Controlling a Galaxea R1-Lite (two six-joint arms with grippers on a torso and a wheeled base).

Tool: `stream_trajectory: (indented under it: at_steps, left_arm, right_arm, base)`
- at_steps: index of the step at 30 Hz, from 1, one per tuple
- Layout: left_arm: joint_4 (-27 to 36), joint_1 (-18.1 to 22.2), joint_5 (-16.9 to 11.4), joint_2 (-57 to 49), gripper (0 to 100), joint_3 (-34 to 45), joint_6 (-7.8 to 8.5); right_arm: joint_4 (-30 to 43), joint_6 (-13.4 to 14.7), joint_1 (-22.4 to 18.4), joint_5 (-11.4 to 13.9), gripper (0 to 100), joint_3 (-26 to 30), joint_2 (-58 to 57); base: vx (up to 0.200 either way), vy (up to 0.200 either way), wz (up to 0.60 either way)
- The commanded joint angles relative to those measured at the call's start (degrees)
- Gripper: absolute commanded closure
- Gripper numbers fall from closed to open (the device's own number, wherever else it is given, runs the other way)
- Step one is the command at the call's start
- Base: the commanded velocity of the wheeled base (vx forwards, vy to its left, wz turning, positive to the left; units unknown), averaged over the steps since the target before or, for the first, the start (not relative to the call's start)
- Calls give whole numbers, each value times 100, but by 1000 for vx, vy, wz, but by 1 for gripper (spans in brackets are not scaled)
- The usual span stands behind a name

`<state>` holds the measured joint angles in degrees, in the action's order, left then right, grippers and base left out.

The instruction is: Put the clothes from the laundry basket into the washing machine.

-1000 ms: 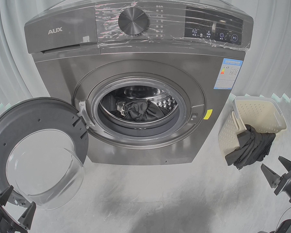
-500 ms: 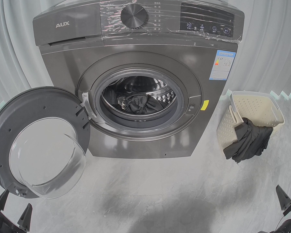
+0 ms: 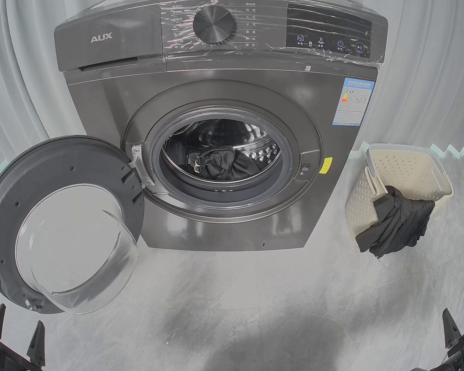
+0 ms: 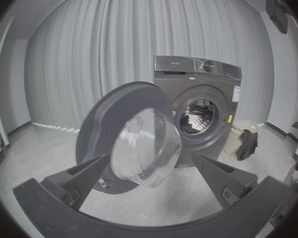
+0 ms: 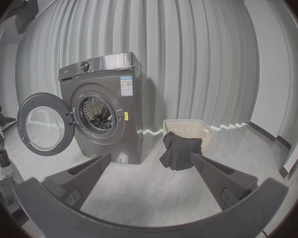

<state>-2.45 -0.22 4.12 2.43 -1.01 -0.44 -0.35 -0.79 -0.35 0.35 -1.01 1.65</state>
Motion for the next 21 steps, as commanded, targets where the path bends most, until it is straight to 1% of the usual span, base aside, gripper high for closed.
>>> stream_trajectory:
  at_steps: [1, 3, 4, 5, 7, 9, 13, 20, 21]
  left_arm:
    - [456, 4, -421, -234, 0, 31, -149]
    - [368, 4, -447, -243, 0, 57, -53]
    - [359, 4, -447, -243, 0, 66, -44]
    - [263, 4, -447, -243, 0, 92, 18]
    - [263, 13, -438, -243, 0, 92, 26]
    - [263, 13, -430, -243, 0, 92, 26]
    - [254, 4, -412, -243, 0, 84, -70]
    - [254, 4, -412, -243, 0, 84, -79]
    - [254, 4, -412, -243, 0, 84, -62]
  right_arm:
    - [44, 70, 9, 35, 0, 92, -165]
    - [44, 53, 0, 35, 0, 92, -165]
    - [44, 53, 0, 35, 0, 92, -165]
    - [44, 53, 9, 44, 0, 92, -165]
    - [44, 53, 9, 35, 0, 92, -165]
    - [44, 53, 0, 35, 0, 92, -165]
    - [44, 53, 9, 35, 0, 92, -165]
    - [44, 53, 9, 35, 0, 92, -165]
    - [44, 53, 9, 35, 0, 92, -165]
  base:
    - [0, 0, 0]
    - [0, 0, 0]
    - [0, 0, 0]
    - [0, 0, 0]
    - [0, 0, 0]
    - [0, -200, 0]
    - [0, -200, 0]
    - [0, -200, 0]
    - [0, -200, 0]
